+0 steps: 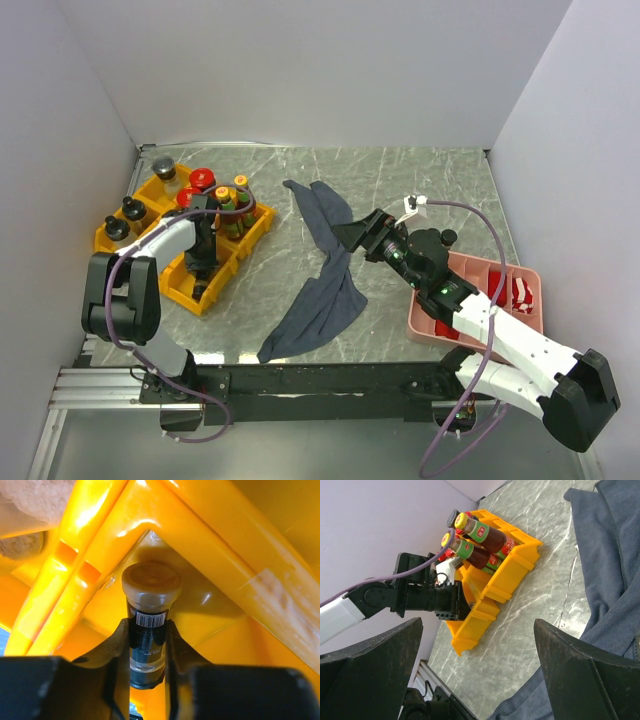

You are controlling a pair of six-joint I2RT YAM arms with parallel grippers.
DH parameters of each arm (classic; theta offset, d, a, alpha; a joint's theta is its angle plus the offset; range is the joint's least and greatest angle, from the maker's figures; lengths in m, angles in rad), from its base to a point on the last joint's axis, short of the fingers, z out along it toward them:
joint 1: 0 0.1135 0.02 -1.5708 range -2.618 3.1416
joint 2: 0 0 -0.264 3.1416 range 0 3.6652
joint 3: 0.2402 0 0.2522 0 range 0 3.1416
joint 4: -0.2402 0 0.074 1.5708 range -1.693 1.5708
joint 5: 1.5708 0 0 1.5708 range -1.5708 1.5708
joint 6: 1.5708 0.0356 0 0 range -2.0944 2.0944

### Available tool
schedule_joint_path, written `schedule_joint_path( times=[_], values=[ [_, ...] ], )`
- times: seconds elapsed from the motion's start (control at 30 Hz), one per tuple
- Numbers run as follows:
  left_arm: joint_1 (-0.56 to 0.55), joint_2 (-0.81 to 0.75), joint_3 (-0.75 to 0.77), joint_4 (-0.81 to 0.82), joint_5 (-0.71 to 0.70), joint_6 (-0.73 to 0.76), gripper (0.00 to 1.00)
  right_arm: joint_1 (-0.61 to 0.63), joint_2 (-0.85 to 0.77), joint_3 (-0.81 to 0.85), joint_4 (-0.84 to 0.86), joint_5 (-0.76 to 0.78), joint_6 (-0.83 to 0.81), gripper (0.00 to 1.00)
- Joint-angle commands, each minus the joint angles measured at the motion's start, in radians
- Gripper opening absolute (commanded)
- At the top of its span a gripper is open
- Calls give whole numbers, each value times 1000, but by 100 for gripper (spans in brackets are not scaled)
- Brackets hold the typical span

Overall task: Organize the condiment bottles
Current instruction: Pick up the bottle from the storage box.

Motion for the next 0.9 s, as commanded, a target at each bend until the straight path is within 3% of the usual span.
schedule_joint_path(
  times=[0.0,0.13,0.4,0.63,0.87],
  values=[
    [-4,-20,35,-51,8,-22,15,0,-25,-12,37,18,-18,100],
    [-4,-71,79,-86,0,-48,1,2,-25,-5,37,-11,-41,100],
    [-4,-180,179,-161,38,-58,1,22,-52,10,59,-16,-121,100],
    [-4,-312,222,-200,98,-24,1,22,-26,116,40,-198,-168,100],
    [-4,-490,219,-158,359,47,1,16,164,340,-95,-496,-265,100]
  ],
)
